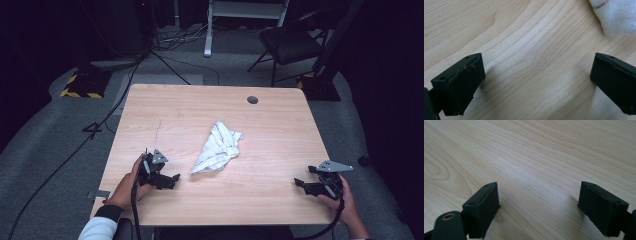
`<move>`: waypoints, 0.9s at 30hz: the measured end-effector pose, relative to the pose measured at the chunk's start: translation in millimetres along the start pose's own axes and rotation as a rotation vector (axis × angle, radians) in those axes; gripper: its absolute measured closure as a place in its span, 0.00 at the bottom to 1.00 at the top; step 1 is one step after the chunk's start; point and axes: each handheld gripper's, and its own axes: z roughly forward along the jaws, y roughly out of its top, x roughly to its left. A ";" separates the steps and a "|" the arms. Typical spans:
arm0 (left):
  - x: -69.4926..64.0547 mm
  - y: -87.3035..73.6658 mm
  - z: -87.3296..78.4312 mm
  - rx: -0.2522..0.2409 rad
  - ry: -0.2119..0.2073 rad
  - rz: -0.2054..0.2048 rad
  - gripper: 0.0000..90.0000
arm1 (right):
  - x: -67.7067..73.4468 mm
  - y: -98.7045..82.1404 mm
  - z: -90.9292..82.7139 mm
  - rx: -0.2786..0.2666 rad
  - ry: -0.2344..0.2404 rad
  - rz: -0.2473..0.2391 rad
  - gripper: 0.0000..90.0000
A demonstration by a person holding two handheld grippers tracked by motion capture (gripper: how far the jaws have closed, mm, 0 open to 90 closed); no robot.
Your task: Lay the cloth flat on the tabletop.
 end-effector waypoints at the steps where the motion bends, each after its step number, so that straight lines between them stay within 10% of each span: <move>1: -1.1 1.0 1.5 -0.003 -0.005 -0.004 0.00 | 0.0 0.0 0.0 0.000 0.000 0.000 0.19; 27: -0.3 3.9 3.5 0.000 -0.075 0.079 0.00 | -2.3 19.8 10.8 0.085 0.000 0.002 0.20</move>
